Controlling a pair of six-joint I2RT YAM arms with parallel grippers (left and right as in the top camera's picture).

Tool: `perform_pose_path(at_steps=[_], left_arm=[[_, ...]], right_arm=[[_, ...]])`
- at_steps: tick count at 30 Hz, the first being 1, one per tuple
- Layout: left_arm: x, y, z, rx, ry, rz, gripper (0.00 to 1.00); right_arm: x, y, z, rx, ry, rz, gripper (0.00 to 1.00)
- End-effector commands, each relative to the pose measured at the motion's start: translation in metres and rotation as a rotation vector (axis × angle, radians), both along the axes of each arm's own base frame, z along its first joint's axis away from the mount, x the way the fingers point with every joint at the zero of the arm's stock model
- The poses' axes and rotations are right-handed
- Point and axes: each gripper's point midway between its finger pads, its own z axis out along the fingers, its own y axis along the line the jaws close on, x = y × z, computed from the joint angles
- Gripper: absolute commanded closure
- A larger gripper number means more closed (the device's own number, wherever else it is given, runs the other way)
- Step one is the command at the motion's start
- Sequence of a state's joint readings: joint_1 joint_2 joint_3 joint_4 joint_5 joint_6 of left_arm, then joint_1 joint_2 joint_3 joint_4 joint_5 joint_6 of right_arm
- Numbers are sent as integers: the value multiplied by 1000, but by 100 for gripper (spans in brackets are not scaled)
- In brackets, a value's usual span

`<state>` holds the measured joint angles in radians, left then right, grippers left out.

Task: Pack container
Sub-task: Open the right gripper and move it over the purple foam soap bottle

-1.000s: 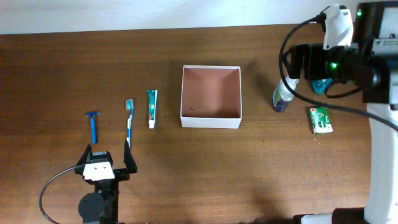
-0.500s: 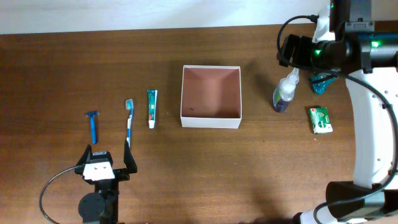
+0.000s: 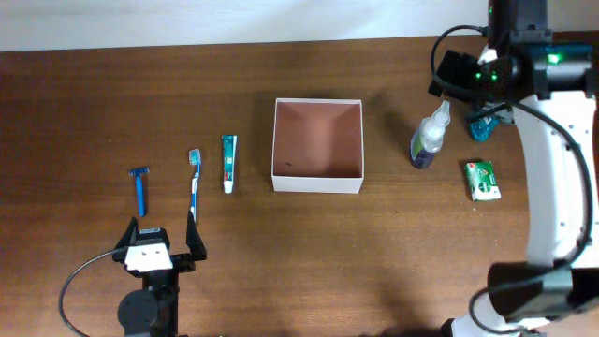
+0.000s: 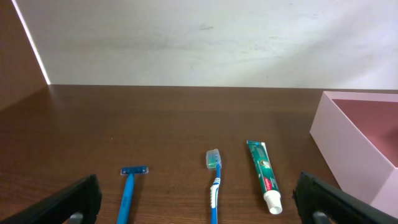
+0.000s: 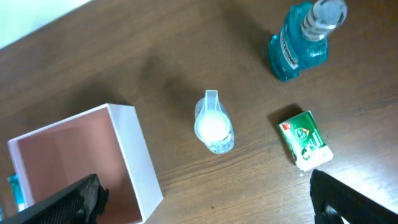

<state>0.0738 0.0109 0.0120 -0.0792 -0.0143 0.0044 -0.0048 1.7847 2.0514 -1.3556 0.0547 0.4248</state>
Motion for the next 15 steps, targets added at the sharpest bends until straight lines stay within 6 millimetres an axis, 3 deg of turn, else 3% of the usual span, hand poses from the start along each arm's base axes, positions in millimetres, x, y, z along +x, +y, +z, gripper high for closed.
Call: perform_pose_path(at_steps=[1, 15], left_arm=[[0, -3, -1, 11, 2, -16, 1], [0, -3, -1, 11, 2, -16, 1]], right_arm=[[10, -2, -17, 10, 36, -72, 1], [21, -2, -56, 7, 137, -73, 2]])
